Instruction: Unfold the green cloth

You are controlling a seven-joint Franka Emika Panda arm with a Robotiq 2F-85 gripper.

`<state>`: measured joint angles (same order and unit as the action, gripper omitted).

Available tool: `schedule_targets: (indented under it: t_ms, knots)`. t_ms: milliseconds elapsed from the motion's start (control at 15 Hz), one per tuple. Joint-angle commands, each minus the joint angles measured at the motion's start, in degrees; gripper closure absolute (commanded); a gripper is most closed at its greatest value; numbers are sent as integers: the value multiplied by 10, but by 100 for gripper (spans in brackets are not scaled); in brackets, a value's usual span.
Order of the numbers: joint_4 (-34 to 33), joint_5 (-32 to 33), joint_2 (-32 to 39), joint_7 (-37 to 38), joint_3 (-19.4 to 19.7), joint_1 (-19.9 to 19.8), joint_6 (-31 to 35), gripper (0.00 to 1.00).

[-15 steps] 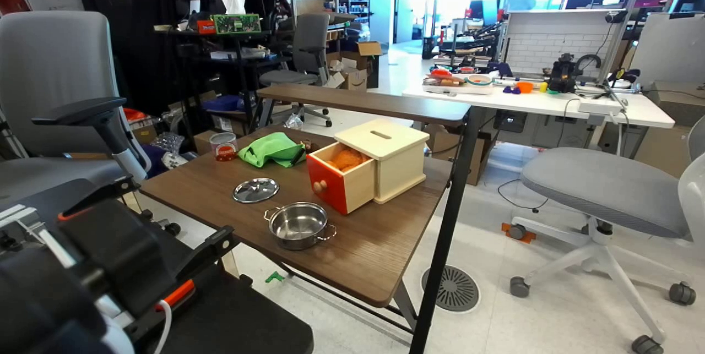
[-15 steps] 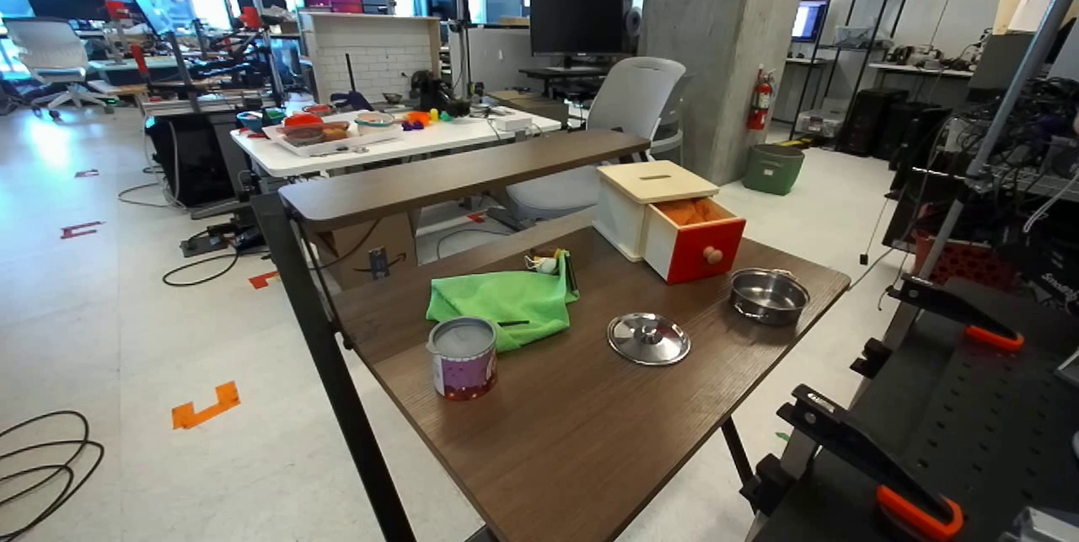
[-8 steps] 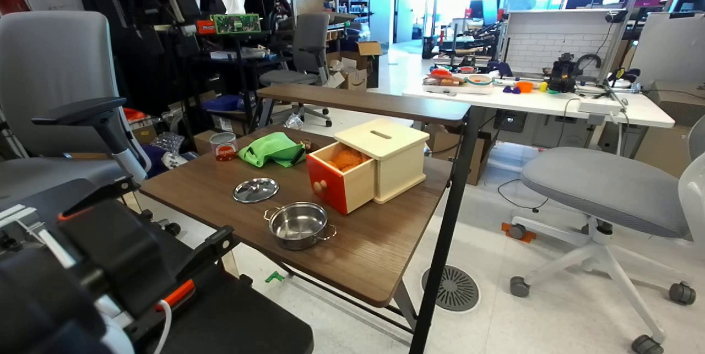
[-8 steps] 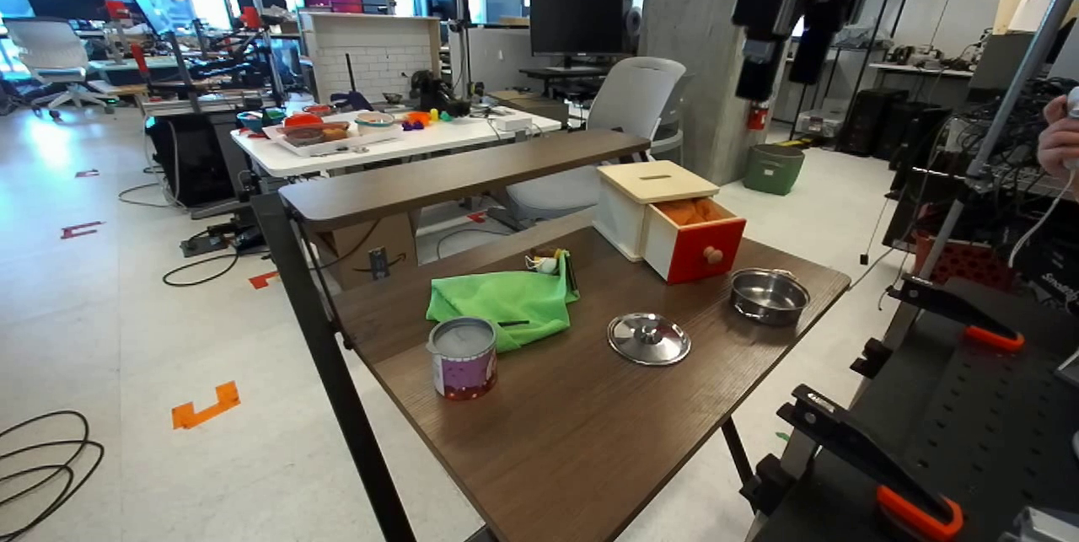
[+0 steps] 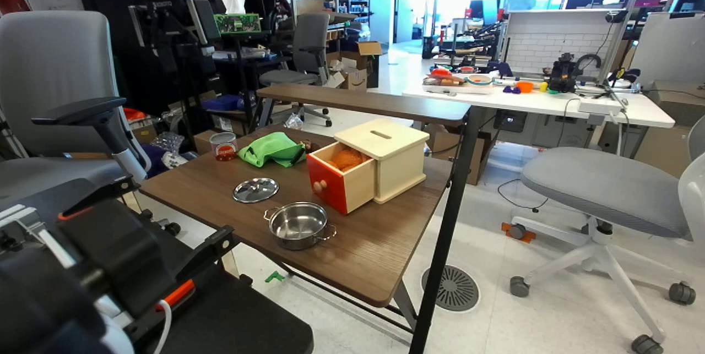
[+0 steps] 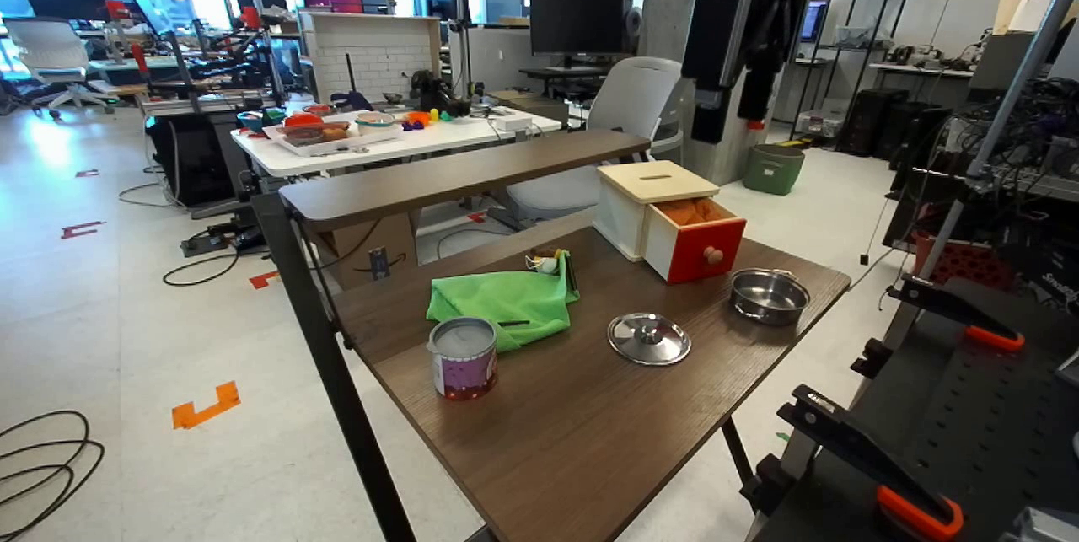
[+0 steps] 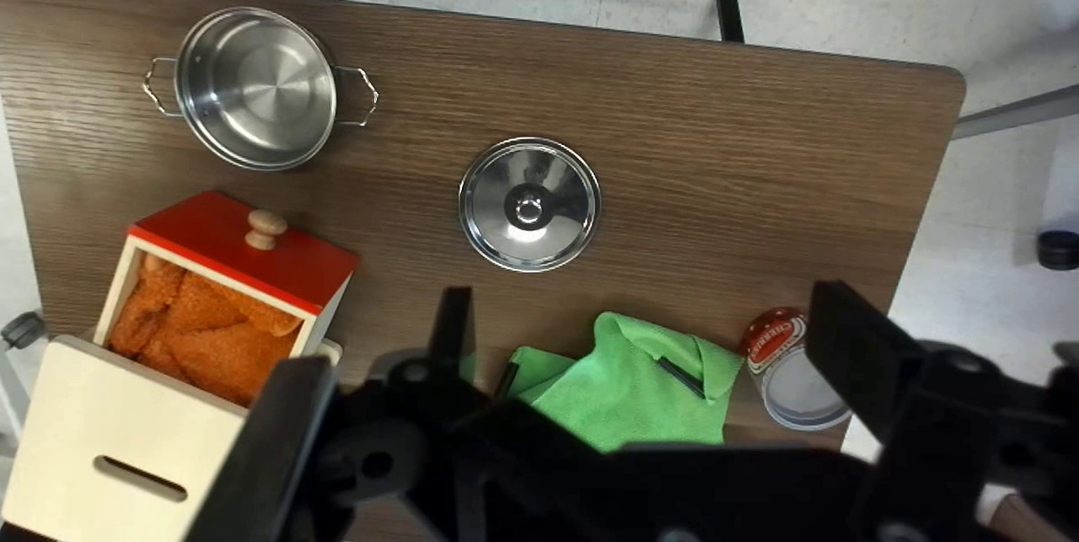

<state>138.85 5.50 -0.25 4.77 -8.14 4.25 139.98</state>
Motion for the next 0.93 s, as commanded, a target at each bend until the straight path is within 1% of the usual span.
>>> schedule_targets:
  t_ms: [0,67,133,200,467,667,867]
  knots:
    - [-1,0,0,-1,7,7,-2,0]
    - [-1,0,0,-1,7,7,-2,0]
    - [-8,5,8,-6,6,9,-18,0]
    - [-18,17,21,7,4,11,-29,0]
    - [-68,16,83,-36,-6,29,-66,0]
    - [-133,3,145,-87,-10,36,-100,0]
    - [-211,8,211,-133,-11,37,-141,0]
